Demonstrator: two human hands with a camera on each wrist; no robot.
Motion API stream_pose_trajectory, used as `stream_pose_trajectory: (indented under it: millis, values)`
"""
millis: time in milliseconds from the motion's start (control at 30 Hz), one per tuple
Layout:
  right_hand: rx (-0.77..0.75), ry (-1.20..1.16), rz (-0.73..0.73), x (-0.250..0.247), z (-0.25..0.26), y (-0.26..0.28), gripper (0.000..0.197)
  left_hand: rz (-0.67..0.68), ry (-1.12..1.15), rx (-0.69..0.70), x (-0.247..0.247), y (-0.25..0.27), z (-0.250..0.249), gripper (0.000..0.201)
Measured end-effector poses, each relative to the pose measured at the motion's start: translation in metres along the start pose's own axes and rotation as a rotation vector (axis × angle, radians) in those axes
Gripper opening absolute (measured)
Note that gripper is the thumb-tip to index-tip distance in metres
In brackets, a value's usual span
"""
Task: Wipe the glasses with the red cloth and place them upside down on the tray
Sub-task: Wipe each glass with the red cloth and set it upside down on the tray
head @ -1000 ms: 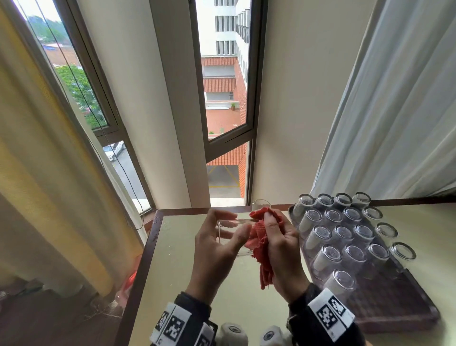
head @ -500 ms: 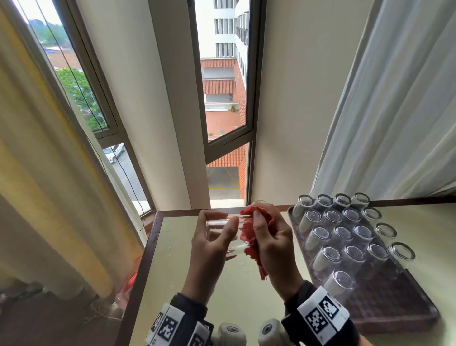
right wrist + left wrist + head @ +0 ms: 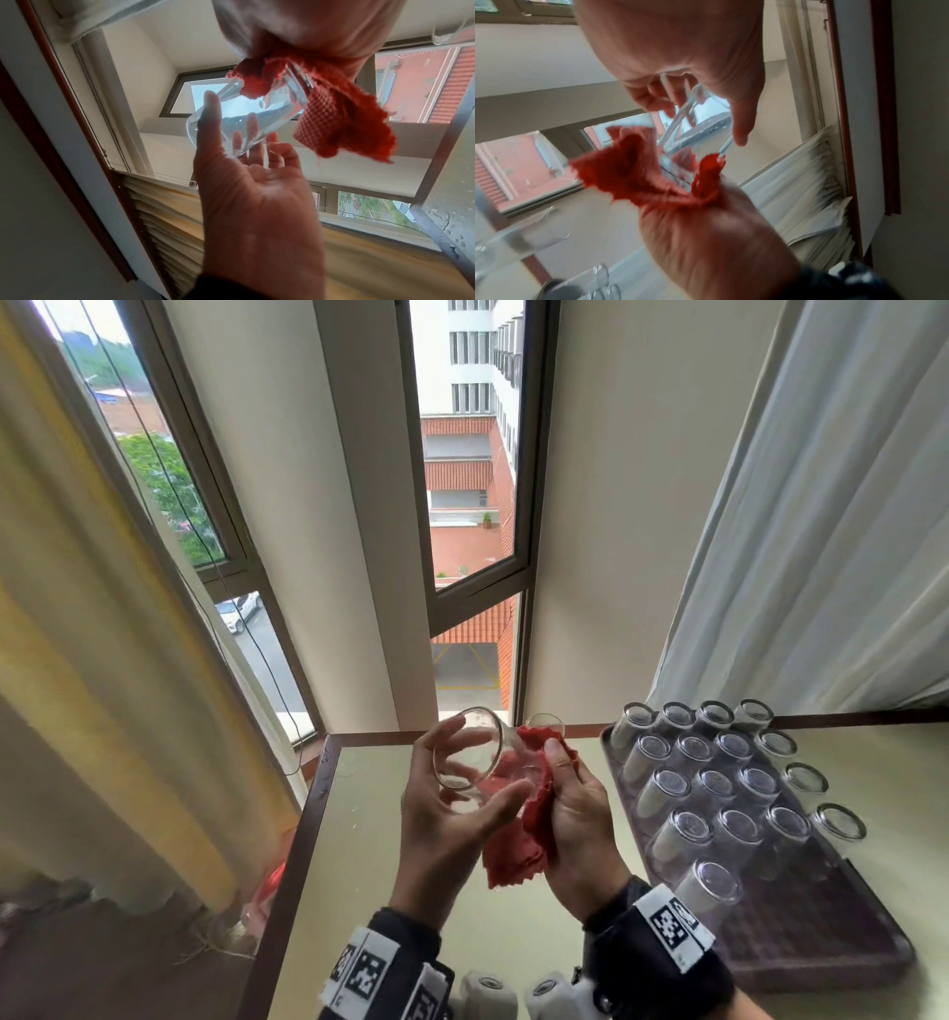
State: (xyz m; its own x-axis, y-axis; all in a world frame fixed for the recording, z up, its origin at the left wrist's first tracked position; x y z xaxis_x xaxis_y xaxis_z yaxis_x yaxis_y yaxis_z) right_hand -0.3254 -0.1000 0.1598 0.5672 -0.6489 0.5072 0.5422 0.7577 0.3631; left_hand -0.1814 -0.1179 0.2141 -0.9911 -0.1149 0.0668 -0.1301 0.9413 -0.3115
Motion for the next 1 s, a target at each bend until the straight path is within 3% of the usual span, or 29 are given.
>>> stream_pose_trajectory:
  millis: [133, 233, 367, 467, 600, 767, 900, 1000]
  values:
    - [0.049, 0.078, 0.015, 0.003, -0.009, 0.001, 0.027, 0.016, 0.069, 0.029, 0.008, 0.005, 0.001, 0.063]
    - [-0.004, 0.179, 0.020, -0.005, -0.010, -0.001, 0.023, 0.075, 0.094, 0.007, 0.011, 0.000, 0.007, 0.054]
    - [-0.111, 0.200, 0.023, -0.013, 0.009, -0.006, 0.025, 0.144, -0.060, -0.014, 0.007, -0.006, 0.017, 0.092]
    - [-0.167, 0.121, 0.025, -0.014, 0.028, -0.007, 0.026, 0.203, -0.228, 0.082, 0.005, -0.005, 0.014, 0.093]
    - [-0.208, 0.129, 0.181, -0.001, 0.035, 0.001, 0.052, 0.283, -0.469, 0.140, 0.007, -0.001, 0.015, 0.096]
    - [-0.414, 0.468, 0.406, 0.021, 0.029, 0.016, 0.056, 0.358, -0.655, 0.211, 0.017, 0.007, 0.004, 0.081]
    - [-0.438, 0.654, 0.493, 0.034, 0.019, 0.024, 0.057, 0.342, -0.740, 0.298, 0.018, 0.007, -0.010, 0.077]
    - [-0.449, 0.681, 0.536, 0.036, 0.018, 0.031, 0.059, 0.346, -0.638, 0.172, 0.009, 0.001, -0.006, 0.071]
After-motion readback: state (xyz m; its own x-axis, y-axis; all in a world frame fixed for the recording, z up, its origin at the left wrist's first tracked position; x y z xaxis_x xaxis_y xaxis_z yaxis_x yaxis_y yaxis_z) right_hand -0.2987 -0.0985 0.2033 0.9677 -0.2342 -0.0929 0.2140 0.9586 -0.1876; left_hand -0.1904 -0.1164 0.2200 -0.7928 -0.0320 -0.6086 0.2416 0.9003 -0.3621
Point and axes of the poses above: each hand's wrist, its own y-axis away from the middle knuckle, its own x-axis out of the palm, z = x × y, the point moved 10 cm from there along -y, towards the middle knuckle, and after that the axes turned 15 degrees about -z, right-handed, at the moved point
